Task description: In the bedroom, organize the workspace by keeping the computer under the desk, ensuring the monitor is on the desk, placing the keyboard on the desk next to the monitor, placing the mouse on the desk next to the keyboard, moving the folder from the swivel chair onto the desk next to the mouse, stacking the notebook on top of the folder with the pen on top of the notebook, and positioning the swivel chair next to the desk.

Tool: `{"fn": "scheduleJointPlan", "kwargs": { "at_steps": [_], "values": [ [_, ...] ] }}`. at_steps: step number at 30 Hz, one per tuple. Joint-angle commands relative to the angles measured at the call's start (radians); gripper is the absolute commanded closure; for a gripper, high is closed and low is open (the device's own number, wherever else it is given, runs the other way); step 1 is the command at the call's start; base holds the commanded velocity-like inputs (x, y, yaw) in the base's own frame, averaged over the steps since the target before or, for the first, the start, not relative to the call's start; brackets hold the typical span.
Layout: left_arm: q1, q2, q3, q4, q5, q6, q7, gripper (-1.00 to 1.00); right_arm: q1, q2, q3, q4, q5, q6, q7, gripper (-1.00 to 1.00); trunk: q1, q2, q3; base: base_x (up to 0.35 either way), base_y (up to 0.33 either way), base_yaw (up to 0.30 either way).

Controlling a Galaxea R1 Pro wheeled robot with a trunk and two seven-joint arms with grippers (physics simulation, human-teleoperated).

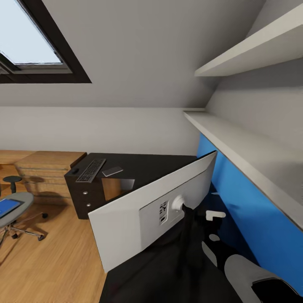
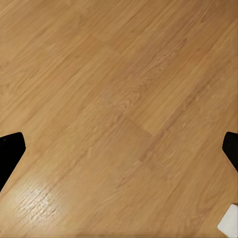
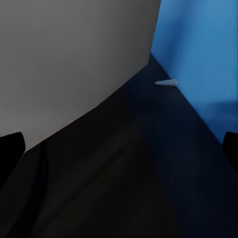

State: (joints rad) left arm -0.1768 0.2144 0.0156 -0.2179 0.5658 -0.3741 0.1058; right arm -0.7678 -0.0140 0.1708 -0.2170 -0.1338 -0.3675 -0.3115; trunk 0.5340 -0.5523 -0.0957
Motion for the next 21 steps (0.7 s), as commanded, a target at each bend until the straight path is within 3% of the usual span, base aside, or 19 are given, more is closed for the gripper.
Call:
{"fn": "scheduleJointPlan", "kwargs": {
  "at_steps": [1,21],
  "values": [
    [-0.001,0.000,0.001,0.000,-0.003,-0.002,0.004,-1.00,-0.001,-0.001,0.009,0.001,-0.010,-0.004,-0.003,-1.00,0.000,-0.002,-0.002,-0.094,0.000,0.000],
    [0.000,-0.001,0.003,0.000,-0.001,0.000,0.005,-1.00,-0.001,-0.001,0.009,0.001,-0.010,-0.004,-0.003,-1.00,0.000,-0.002,-0.002,-0.312,0.000,0.000]
  ]
}}
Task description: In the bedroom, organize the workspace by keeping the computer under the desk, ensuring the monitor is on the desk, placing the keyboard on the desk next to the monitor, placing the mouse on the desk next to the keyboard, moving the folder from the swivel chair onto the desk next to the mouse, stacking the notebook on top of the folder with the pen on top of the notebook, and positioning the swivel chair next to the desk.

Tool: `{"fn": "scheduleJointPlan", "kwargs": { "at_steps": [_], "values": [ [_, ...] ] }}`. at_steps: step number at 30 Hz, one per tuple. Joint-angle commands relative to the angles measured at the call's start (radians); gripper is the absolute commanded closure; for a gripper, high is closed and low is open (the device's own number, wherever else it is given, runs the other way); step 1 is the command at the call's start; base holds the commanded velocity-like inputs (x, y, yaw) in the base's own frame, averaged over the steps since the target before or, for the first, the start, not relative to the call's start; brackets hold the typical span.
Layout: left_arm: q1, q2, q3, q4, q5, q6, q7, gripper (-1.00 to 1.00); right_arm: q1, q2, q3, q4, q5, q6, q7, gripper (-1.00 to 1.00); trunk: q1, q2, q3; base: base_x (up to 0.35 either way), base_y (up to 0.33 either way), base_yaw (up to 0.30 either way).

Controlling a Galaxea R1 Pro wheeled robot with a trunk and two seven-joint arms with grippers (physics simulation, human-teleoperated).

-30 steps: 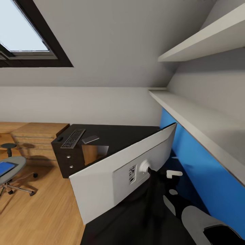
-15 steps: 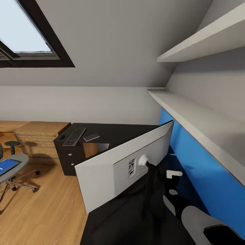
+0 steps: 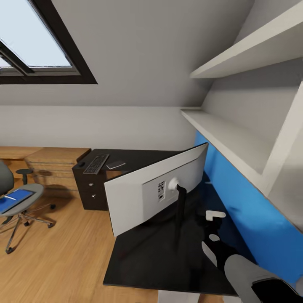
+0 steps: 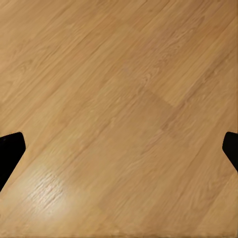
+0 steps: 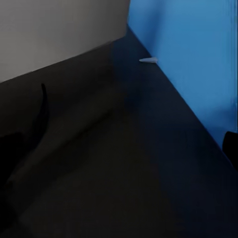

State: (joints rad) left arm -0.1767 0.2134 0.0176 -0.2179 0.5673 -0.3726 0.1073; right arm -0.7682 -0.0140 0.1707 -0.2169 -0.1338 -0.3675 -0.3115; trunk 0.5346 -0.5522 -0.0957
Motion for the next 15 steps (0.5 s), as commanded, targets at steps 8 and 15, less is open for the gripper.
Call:
{"fn": "scheduleJointPlan", "kwargs": {
  "at_steps": [8,15],
  "values": [
    [-0.001,-0.001,0.000,0.000,-0.006,-0.001,0.002,-1.00,-0.001,-0.001,0.009,0.000,-0.010,-0.004,-0.003,-1.00,0.000,-0.002,-0.002,-0.334,0.000,0.000],
    [-0.001,-0.013,-0.002,0.000,-0.011,0.001,0.002,-1.00,-0.001,0.001,0.010,0.003,-0.010,-0.004,-0.002,-1.00,0.000,-0.002,-0.002,-0.330,0.007,0.000]
  ]
}}
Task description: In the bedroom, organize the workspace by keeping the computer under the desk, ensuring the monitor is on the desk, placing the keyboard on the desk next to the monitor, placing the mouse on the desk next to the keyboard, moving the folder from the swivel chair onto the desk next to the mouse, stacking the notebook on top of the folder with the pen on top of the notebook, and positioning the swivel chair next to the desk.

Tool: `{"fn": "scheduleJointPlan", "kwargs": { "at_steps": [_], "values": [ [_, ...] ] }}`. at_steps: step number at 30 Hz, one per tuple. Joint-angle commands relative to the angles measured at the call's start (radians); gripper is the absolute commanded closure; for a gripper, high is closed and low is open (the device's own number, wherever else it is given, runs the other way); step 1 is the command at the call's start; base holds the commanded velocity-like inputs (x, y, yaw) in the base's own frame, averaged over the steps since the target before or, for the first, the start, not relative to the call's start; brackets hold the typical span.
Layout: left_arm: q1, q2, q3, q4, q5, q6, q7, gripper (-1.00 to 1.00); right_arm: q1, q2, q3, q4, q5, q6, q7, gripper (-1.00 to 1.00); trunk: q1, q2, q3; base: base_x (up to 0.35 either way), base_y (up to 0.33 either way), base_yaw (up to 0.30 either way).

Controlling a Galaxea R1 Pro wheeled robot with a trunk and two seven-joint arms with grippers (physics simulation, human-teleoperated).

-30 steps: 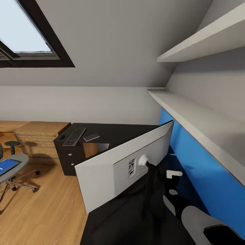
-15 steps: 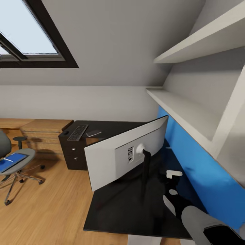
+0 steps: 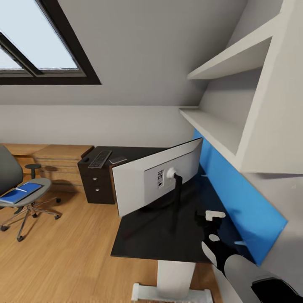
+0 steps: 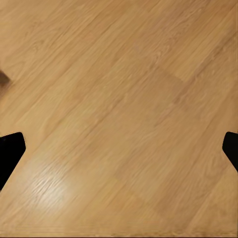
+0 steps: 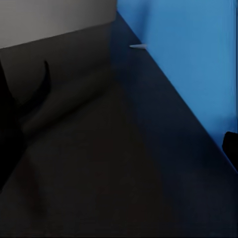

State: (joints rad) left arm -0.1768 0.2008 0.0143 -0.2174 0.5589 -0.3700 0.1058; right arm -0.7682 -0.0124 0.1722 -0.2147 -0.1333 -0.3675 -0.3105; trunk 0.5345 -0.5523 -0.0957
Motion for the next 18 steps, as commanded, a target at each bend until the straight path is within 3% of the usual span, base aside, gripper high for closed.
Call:
{"fn": "scheduleJointPlan", "kwargs": {
  "at_steps": [1,7,12,14,18],
  "values": [
    [-0.001,-0.003,0.001,0.000,-0.003,-0.002,0.003,-1.00,-0.001,0.000,0.009,0.001,-0.010,-0.004,-0.003,-1.00,0.000,-0.002,-0.002,-0.304,0.072,0.000],
    [-0.001,-0.013,0.001,0.000,-0.006,-0.002,0.002,-1.00,0.000,0.014,0.016,0.003,-0.010,-0.003,-0.001,-1.00,0.000,-0.002,-0.002,-0.223,0.212,0.000],
    [-0.001,-0.015,0.000,0.000,-0.007,-0.003,0.002,-1.00,0.001,0.059,0.020,0.003,-0.007,-0.002,0.000,-1.00,0.000,-0.002,-0.002,-0.056,0.172,0.000],
    [-0.001,-0.015,0.000,0.000,-0.007,-0.003,0.002,-1.00,0.001,0.064,0.021,0.003,-0.004,-0.002,-0.001,-1.00,0.000,-0.002,-0.002,-0.009,0.034,0.000],
    [-0.001,-0.017,-0.001,0.000,-0.007,-0.003,0.003,-1.00,0.002,0.072,0.021,-0.001,0.038,-0.003,-0.003,-1.00,0.000,-0.002,-0.002,-0.003,0.011,0.000]
  ]
}}
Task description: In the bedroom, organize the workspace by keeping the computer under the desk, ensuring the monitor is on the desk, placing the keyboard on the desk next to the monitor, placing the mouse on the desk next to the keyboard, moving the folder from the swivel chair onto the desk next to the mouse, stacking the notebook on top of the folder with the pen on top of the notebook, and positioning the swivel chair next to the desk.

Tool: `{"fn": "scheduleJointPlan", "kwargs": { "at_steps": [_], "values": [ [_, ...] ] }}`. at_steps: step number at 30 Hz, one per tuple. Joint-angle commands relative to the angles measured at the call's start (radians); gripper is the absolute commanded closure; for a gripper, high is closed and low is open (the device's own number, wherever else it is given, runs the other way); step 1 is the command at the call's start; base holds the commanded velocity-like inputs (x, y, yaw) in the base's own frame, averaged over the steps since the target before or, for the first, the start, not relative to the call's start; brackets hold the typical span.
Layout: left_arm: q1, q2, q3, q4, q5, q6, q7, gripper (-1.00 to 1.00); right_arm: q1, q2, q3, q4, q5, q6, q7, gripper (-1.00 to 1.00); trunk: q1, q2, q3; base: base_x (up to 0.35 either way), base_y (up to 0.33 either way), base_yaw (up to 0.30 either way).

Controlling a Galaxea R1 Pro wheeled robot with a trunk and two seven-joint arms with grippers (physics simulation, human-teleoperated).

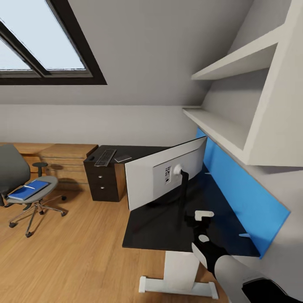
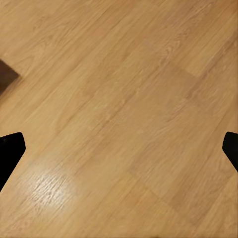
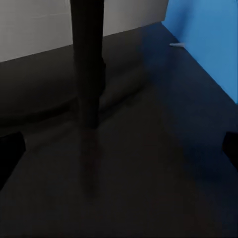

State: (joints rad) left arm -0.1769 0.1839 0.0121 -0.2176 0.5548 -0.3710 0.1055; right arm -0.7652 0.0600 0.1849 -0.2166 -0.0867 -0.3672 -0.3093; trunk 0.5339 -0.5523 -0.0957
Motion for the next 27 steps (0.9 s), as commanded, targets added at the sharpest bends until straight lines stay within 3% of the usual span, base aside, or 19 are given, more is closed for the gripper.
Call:
{"fn": "scheduleJointPlan", "kwargs": {
  "at_steps": [1,7,11,12,13,15,16,18,22,24,27],
  "values": [
    [-0.001,-0.002,0.001,0.000,-0.003,-0.002,0.003,-1.00,0.000,0.000,0.009,-0.002,-0.003,-0.004,-0.006,-1.00,0.000,-0.002,-0.002,-0.001,0.003,0.000],
    [-0.001,-0.004,0.002,0.000,-0.003,-0.002,0.003,-1.00,0.001,0.015,0.012,-0.030,0.002,0.010,-0.006,-1.00,0.000,-0.002,-0.002,0.000,0.001,0.000],
    [-0.001,-0.015,0.000,0.000,-0.003,-0.002,0.003,-1.00,0.001,0.034,0.011,-0.147,0.001,0.138,-0.009,-1.00,0.000,-0.002,-0.002,0.000,0.000,0.000],
    [-0.001,-0.020,-0.001,0.000,-0.004,-0.001,0.003,-1.00,0.001,0.039,0.011,-0.219,0.002,0.222,-0.009,-1.00,0.000,-0.002,-0.002,0.000,0.000,0.000],
    [-0.001,-0.025,-0.009,0.000,-0.007,-0.001,0.003,-1.00,0.001,0.044,0.012,-0.355,0.002,0.391,-0.010,-1.00,0.000,-0.002,-0.002,0.000,0.000,0.000],
    [-0.001,-0.030,-0.037,0.000,-0.017,-0.001,0.004,-1.00,-0.001,0.047,0.010,-0.553,-0.003,0.646,-0.006,-1.00,0.000,-0.002,-0.002,0.000,0.000,0.000],
    [-0.001,-0.031,-0.045,0.000,-0.019,-0.001,0.004,-1.00,-0.002,0.048,0.009,-0.600,-0.006,0.704,-0.005,-1.00,0.000,-0.002,-0.002,0.000,0.000,0.000],
    [-0.001,-0.036,-0.071,0.000,-0.026,-0.001,0.005,-1.00,-0.034,0.054,0.008,-0.765,-0.047,0.928,-0.003,-1.00,0.000,-0.002,-0.002,0.000,0.000,0.000],
    [-0.001,-0.039,-0.081,0.000,-0.029,-0.002,0.005,-1.00,-0.183,0.070,0.007,-0.832,-0.133,1.113,-0.004,-1.00,0.000,-0.002,-0.002,0.000,0.000,0.000],
    [-0.001,-0.039,-0.085,0.000,-0.031,-0.002,0.005,-1.00,-0.325,0.078,0.006,-0.855,-0.240,1.238,-0.007,-1.00,0.000,-0.002,-0.002,0.000,0.000,0.000],
    [0.000,-0.040,-0.087,0.000,-0.031,-0.002,0.005,-1.00,-0.382,0.083,0.007,-0.861,-0.297,1.276,-0.013,-1.00,0.000,-0.002,-0.002,0.000,0.000,0.000]
  ]
}}
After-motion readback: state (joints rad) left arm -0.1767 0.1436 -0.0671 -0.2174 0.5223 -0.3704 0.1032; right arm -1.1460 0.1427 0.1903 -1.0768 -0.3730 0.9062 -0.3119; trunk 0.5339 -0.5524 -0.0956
